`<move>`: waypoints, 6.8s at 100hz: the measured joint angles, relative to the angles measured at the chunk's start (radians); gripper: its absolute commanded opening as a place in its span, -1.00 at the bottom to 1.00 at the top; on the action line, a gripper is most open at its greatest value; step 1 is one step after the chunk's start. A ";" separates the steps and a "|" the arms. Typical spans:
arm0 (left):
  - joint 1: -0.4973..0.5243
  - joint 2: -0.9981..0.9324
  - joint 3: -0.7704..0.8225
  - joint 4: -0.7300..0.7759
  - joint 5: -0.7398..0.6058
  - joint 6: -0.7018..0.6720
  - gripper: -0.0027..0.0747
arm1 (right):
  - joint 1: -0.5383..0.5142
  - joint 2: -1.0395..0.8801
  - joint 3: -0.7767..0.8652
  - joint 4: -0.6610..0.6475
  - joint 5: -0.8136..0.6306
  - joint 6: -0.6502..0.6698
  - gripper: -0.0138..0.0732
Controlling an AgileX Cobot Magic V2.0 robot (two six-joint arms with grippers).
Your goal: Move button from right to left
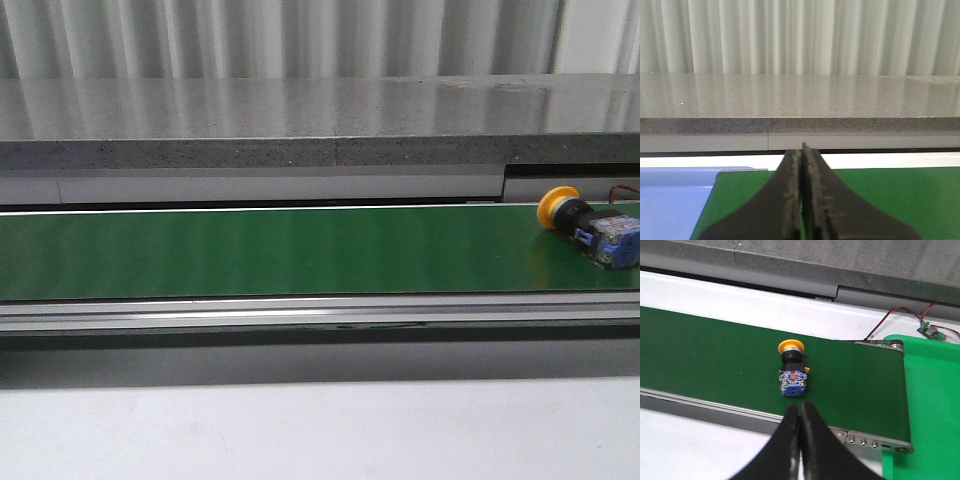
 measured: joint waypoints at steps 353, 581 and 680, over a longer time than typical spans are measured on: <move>-0.190 1.129 -0.916 -0.237 0.716 -0.051 0.77 | 0.000 0.000 0.000 0.000 0.001 -0.002 -0.84; -0.591 1.560 -1.303 0.407 0.920 -0.579 -0.98 | 0.000 0.000 0.000 0.000 0.007 -0.002 -0.84; 0.283 1.362 -0.996 0.348 0.650 -0.248 -0.98 | 0.000 0.000 0.000 0.000 0.007 -0.002 -0.84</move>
